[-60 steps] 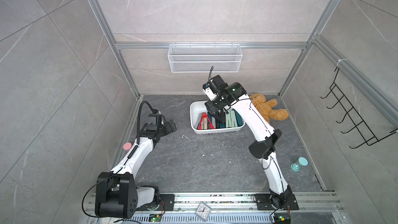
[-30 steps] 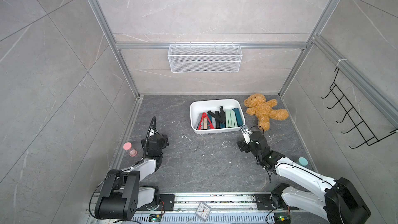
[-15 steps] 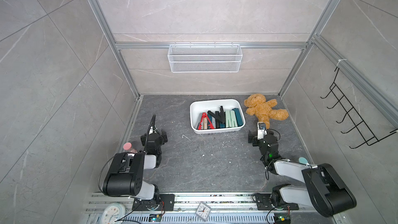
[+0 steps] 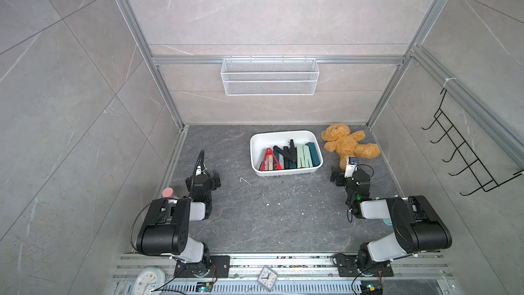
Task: Put the pruning pliers into the storage box
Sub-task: Reset both arms
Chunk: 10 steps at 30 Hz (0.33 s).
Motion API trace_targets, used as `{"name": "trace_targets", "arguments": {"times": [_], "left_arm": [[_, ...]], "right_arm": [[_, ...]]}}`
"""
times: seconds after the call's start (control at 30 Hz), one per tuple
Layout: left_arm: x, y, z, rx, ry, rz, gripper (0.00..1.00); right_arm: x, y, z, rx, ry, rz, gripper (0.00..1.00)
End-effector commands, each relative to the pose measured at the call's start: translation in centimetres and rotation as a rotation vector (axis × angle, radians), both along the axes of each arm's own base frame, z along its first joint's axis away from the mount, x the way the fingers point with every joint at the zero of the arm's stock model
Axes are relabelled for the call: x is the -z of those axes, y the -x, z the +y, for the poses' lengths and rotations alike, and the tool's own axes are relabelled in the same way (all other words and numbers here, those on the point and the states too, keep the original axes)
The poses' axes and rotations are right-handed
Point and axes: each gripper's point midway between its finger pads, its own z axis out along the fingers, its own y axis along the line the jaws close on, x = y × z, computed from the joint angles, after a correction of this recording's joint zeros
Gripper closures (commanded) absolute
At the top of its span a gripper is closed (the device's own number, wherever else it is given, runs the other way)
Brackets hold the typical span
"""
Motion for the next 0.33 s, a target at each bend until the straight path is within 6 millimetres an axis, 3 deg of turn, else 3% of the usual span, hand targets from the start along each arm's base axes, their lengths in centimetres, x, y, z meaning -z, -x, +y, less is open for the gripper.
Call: {"name": "trace_targets", "arguments": {"times": [0.0, 0.3], "left_arm": [[-1.7, -1.09, -0.03, 0.004, 0.011, -0.06, 0.0], [-1.73, -1.09, -0.04, 0.004, 0.011, -0.062, 0.0]], "right_arm": [[-0.06, -0.14, 0.2, -0.005, -0.024, -0.001, 0.0], [-0.09, -0.24, 0.18, -0.005, -0.024, -0.001, 0.0]]}}
